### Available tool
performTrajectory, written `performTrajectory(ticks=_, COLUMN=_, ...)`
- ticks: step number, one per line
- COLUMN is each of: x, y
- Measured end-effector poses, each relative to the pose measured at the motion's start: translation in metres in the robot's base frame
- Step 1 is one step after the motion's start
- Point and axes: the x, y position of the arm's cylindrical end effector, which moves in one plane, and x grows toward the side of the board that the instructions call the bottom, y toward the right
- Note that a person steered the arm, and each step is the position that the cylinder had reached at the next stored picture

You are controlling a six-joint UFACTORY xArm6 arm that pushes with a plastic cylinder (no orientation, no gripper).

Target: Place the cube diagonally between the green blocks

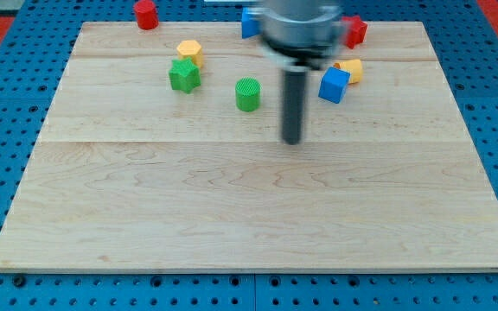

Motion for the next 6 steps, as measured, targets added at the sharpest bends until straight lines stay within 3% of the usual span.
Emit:
performTrajectory(ticks=1, x=-0.051, y=0.039)
performTrajectory(ticks=2, x=-0.095, y=0.034)
performTrajectory(ticks=4, x=-0.112, y=0.059)
performTrajectory(ticks=6, x=-0.134, y=0.009)
